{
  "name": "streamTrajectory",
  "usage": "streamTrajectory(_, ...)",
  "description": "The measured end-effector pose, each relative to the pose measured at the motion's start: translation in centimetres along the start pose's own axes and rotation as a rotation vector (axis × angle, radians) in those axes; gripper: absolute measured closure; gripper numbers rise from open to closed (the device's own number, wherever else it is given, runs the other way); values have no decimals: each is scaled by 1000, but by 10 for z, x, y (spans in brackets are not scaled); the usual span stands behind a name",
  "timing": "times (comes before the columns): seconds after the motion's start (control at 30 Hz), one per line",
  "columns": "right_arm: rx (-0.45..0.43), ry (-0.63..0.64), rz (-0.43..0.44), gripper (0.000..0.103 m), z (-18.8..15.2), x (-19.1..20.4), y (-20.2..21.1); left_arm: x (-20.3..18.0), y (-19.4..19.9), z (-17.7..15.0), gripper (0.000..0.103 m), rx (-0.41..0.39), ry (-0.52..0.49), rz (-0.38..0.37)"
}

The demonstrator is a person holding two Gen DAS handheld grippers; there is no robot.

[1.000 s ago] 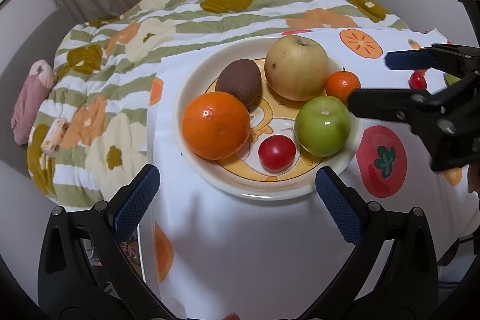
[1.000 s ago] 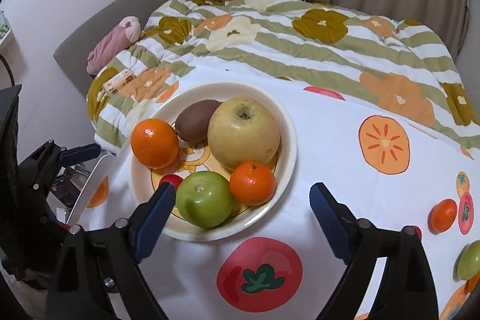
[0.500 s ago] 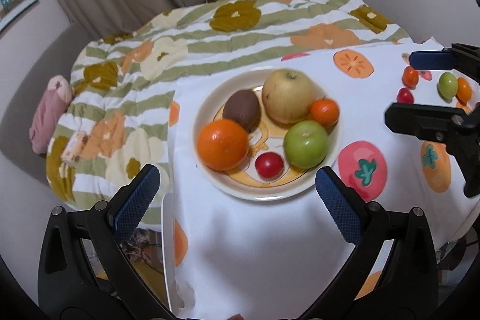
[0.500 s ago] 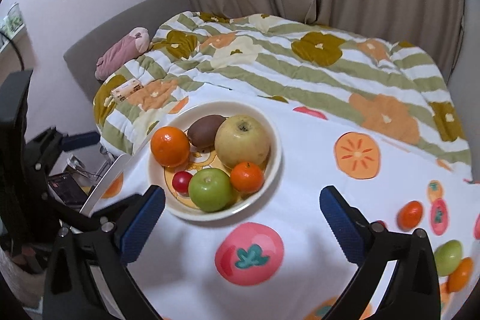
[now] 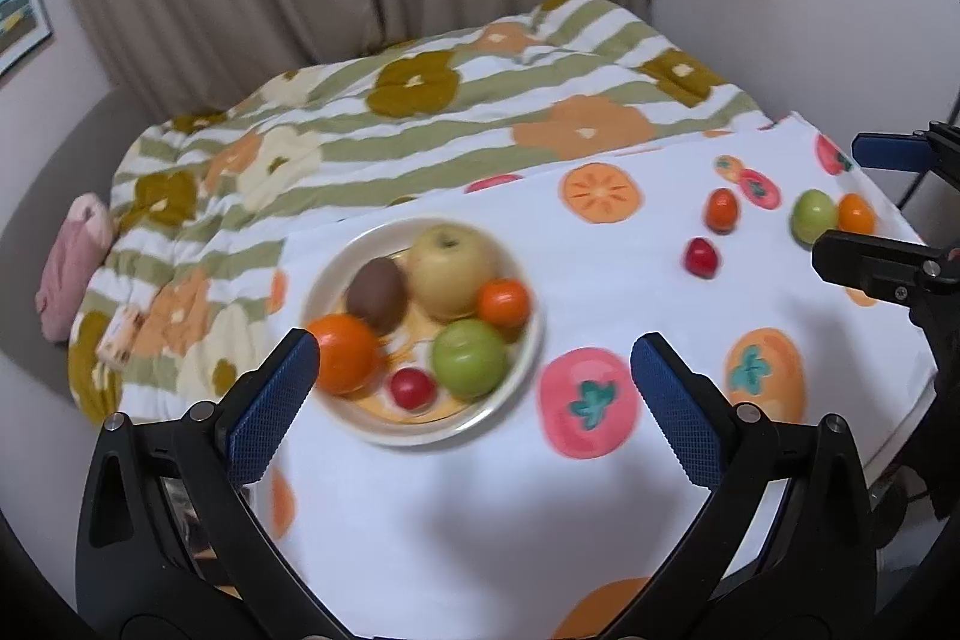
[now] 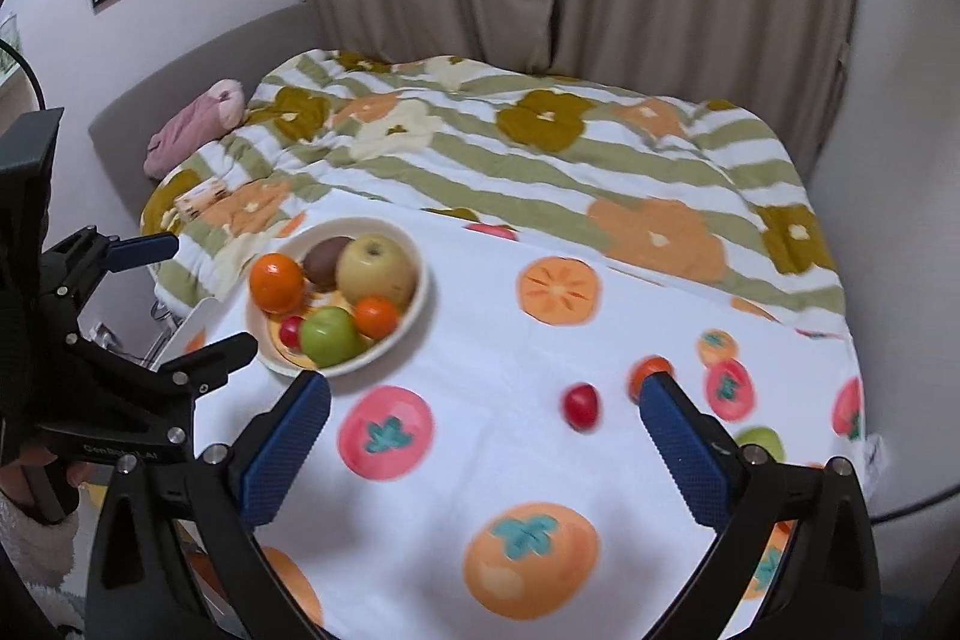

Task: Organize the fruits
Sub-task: 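Move both tools back toward the remaining fruits on the sheet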

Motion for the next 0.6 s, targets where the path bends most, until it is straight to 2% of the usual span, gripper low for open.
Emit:
streamTrajectory(0.33,11,-75,-78,0,-36,-76,14,-72,-20,8,0,17,-71,-19)
streamTrajectory(0.6,31,-131,-124,0,-65,-135,7,-133,-54,21,0,33,-110,-80)
Point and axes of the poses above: each gripper's, at about its wrist camera, not at the fingertips, and y roughly against the way its jaws point, x to its left, z to its top, the point moved 6 cm from there along -y, roughly the way its jaws point, and after that the axes turned 4 degrees about x, right-handed, at the moved point
